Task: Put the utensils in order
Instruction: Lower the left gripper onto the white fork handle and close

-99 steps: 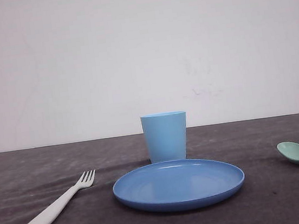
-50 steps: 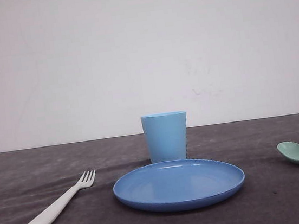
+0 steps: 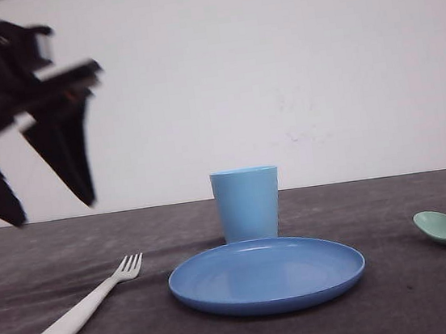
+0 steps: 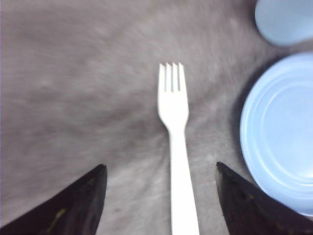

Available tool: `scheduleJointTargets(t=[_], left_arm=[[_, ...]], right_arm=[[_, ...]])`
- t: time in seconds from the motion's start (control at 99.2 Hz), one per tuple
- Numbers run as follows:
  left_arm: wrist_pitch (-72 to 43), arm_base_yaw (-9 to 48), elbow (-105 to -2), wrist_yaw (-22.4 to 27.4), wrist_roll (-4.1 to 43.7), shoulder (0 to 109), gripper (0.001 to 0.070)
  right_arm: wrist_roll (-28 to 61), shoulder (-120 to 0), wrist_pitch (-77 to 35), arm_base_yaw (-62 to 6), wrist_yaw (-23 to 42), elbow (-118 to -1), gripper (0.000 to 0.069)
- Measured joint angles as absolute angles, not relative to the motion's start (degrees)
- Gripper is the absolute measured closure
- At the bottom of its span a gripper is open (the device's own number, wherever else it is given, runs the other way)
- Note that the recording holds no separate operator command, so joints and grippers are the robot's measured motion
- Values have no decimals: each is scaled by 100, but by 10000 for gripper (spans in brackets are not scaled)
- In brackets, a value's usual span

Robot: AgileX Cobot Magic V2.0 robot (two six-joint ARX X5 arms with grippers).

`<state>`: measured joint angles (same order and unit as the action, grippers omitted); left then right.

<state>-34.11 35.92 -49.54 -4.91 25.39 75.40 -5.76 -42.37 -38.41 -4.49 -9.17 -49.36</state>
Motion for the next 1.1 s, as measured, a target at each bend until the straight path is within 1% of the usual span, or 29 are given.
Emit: scheduleJointTargets(t=[0.06, 0.242, 0.534, 0.575, 0.615, 0.776, 0.847, 0.988, 1.099], left_arm=[[-3354, 3721, -4954, -591, 2604, 7758, 281], [-3133, 3929, -4954, -690, 2735, 8370, 281], [-2991, 4014, -4974, -836, 2873, 8899, 289], [-2969, 4029, -4984, -875, 2880, 8927, 311], [-2947, 4038, -4987, -899, 2880, 8943, 347], [-2794, 4077, -4989, -908, 2899, 8971, 542], [-2762, 4104, -4989, -893, 2939, 8976, 605], [-2735, 4112, -4989, -880, 2963, 8982, 654], [-2740, 4115, -4993, -880, 2963, 8969, 660]], right_arm=[[-576, -4237, -3857, -449, -910, -4939, 258], [-576, -4237, -3865, -449, -906, -4939, 258], [-574, -4237, -3898, -449, -904, -4939, 258], [-574, -4237, -3898, -449, -904, -4939, 258], [-574, -4237, -3898, -449, -904, -4939, 258], [-574, -4237, -3898, -449, -904, -4939, 258], [-574, -4237, -3900, -449, -904, -4939, 258], [-574, -4237, -3918, -449, -904, -4939, 258], [-574, -4237, -3955, -449, -904, -4939, 258]])
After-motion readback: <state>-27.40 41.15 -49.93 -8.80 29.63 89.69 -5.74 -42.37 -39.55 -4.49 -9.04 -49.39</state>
